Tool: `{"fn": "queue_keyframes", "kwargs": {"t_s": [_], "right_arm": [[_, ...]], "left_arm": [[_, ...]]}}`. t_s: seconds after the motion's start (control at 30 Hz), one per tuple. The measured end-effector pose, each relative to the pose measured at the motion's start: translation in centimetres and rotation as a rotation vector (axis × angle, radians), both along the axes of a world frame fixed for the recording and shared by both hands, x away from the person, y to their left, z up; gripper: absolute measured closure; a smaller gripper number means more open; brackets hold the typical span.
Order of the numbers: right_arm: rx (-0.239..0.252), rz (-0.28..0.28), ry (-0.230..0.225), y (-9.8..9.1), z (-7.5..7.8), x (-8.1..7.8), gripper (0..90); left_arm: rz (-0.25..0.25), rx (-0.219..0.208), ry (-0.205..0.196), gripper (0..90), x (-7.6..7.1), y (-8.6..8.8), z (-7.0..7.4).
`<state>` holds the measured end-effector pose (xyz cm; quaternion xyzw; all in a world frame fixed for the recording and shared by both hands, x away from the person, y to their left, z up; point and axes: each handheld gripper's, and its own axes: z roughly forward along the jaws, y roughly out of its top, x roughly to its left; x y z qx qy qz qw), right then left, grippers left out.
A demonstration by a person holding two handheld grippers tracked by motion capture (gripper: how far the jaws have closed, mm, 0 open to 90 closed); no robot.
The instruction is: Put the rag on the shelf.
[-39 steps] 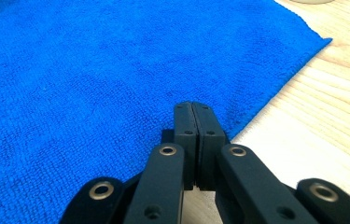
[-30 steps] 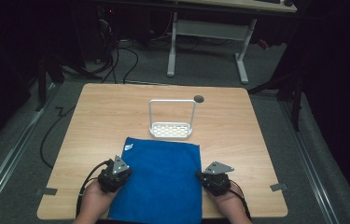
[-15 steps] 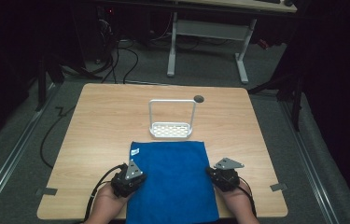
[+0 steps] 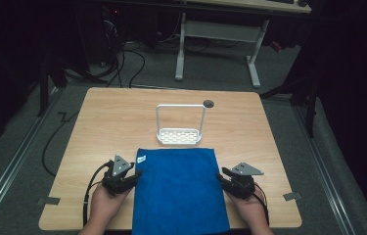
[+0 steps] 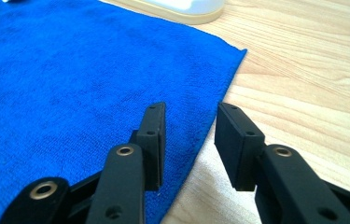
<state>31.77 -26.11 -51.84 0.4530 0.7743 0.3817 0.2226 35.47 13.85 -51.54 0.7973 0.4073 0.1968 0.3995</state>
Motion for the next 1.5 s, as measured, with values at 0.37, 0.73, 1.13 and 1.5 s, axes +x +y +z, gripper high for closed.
{"fn": "queue_keyframes", "kwargs": {"t_s": [0.37, 0.73, 1.13, 1.5], "right_arm": [[-0.072, 0.024, -0.042, 0.2, 0.1, -0.3, 55.6], [-0.049, 0.028, -0.041, -0.4, 0.1, 0.1, 46.0], [-0.034, -0.009, -0.052, 0.8, 1.0, 2.6, 47.9], [-0.006, -0.091, 0.089, 1.1, 1.0, 7.0, 50.3]], "left_arm": [[0.075, -0.016, 0.041, 55.9, 4.8, -0.5, -0.4], [0.047, -0.023, 0.083, 58.0, 6.5, -1.3, -1.1], [0.074, -0.054, 0.103, 68.1, 7.8, -0.3, -1.6], [0.061, -0.072, 0.127, 73.4, 7.9, -0.3, -1.8]]}}
